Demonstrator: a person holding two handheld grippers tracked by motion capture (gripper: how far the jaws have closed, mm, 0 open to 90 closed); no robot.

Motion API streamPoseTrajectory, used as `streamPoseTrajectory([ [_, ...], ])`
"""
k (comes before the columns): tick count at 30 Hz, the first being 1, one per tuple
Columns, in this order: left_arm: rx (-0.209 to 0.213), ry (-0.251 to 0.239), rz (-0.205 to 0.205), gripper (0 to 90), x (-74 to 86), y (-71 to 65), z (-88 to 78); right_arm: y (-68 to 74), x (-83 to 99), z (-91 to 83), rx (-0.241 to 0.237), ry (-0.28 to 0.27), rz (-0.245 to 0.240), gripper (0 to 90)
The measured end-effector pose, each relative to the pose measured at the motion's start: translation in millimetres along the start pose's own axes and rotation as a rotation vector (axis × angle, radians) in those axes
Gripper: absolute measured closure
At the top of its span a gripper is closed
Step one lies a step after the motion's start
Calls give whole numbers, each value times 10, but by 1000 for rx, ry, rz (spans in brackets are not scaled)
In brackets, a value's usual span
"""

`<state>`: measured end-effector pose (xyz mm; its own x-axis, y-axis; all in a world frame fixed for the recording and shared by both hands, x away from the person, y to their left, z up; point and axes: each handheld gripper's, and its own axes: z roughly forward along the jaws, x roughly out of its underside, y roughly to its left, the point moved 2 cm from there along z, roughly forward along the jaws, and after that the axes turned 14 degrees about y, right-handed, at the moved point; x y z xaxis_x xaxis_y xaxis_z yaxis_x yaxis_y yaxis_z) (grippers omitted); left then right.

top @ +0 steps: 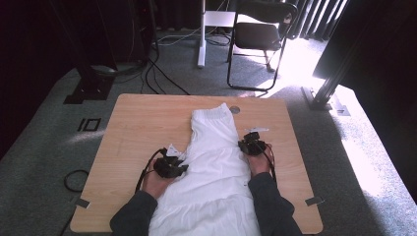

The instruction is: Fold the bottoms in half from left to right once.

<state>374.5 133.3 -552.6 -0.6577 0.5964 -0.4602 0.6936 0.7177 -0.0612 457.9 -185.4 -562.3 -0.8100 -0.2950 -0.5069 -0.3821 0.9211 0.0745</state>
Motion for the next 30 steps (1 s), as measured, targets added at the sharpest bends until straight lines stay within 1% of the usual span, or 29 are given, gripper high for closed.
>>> streamPoseTrajectory([
  [1, 6, -16, -5, 607, -15, 11, -43, -4, 1, 0, 2, 5, -4, 765],
  [3, 2, -47, -16, 549, -68, 49, -135, -13, 2, 2, -1, 9, -5, 759],
  [6, -3, -86, -27, 526, -240, 137, -278, -25, -8, 3, -6, 15, -6, 766],
  [7, -3, -86, -27, 523, -240, 137, -278, -25, -8, 3, -6, 15, -6, 766],
  [8, -11, -111, -21, 523, -378, 170, -313, -23, -12, 3, -7, 18, -9, 778],
  [10, -16, -117, -18, 523, -528, 193, -292, -10, -20, 8, -8, 20, -21, 807],
  [11, -18, -117, -11, 524, -632, 202, -243, -6, -21, 9, -8, 21, -21, 808],
  [12, -22, -117, -7, 528, -707, 207, -188, -1, -23, 10, -5, 22, -23, 807],
  [14, -5, -108, -10, 529, -814, 215, -60, -3, -22, 12, -8, 19, -17, 804],
  [15, -8, -100, -16, 532, -869, 218, 73, -4, -20, 13, -9, 17, -15, 803],
  [18, -13, -49, -36, 563, -891, 226, 299, -13, -5, 14, -17, 10, -8, 805],
  [19, -20, -21, -41, 586, -872, 231, 390, -12, -1, 13, -19, 8, -7, 807],
  [20, -21, -21, -45, 621, -858, 229, 419, -8, 10, 8, -22, 9, -14, 809],
  [21, -23, -28, -48, 638, -838, 223, 433, -3, 17, 4, -21, 10, -17, 811],
  [24, -30, -23, -37, 694, -777, 203, 406, 33, 71, -28, -27, 17, -28, 814],
  [26, -14, -28, -35, 700, -706, 164, 380, 73, 127, -59, -20, 22, -46, 814],
  [28, 2, -33, -22, 699, -610, 111, 343, 125, 216, -108, -22, 27, -61, 814],
  [29, 9, -31, -10, 700, -543, 73, 313, 149, 255, -130, -22, 31, -68, 814],
  [30, 12, -32, -1, 699, -502, 42, 298, 189, 324, -166, -23, 32, -80, 813],
])
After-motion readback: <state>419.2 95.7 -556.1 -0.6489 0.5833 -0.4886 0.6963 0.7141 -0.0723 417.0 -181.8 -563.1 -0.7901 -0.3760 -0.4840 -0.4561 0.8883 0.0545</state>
